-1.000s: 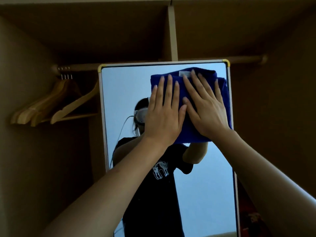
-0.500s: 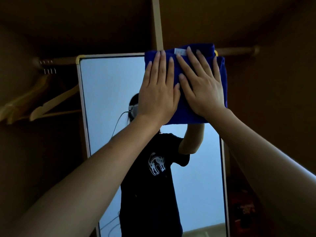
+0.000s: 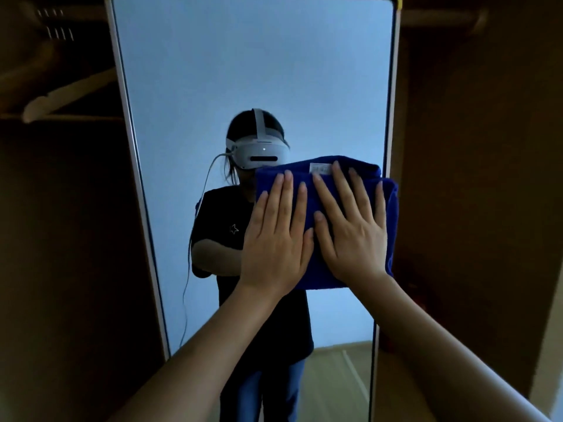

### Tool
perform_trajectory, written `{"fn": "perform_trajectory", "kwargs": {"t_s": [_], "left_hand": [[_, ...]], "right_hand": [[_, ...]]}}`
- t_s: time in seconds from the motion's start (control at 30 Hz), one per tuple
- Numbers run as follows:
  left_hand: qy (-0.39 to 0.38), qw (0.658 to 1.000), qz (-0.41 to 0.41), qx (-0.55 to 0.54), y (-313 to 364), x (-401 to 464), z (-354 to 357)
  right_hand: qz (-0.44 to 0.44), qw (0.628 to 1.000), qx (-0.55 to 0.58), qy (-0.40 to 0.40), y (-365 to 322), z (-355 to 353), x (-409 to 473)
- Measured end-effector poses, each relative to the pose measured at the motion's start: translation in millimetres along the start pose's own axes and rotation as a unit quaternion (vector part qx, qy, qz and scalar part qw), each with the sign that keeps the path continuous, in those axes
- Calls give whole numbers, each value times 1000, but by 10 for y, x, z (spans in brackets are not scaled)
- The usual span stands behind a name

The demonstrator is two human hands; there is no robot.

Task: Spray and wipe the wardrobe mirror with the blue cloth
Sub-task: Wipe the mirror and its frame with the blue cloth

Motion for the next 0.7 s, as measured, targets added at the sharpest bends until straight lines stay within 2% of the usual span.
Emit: {"fn": "perform_trajectory", "kwargs": {"t_s": [0.23, 0.43, 0.57, 0.7], "left_hand": [[-8, 999, 25, 23, -22, 94, -67], [-8, 1000, 8, 3, -64, 438, -165], [14, 1000, 15, -9, -49, 145, -104], [3, 1000, 5, -8, -35, -558, 96]], "right_hand": [[7, 1000, -6, -1, 0, -30, 48], [11, 1000, -15, 16, 77, -83, 386], [6, 1000, -18, 18, -38, -22, 127], [-2, 1000, -5, -2, -272, 155, -482]]}}
Point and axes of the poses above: each hand's wrist, its own x-axis towards the middle knuckle, its own z-axis out of the palm, y = z × x, the point moved 1 cm from there along x, towards the middle knuckle, and after that the axes turned 11 degrees about -z, right-handed, at the moved point
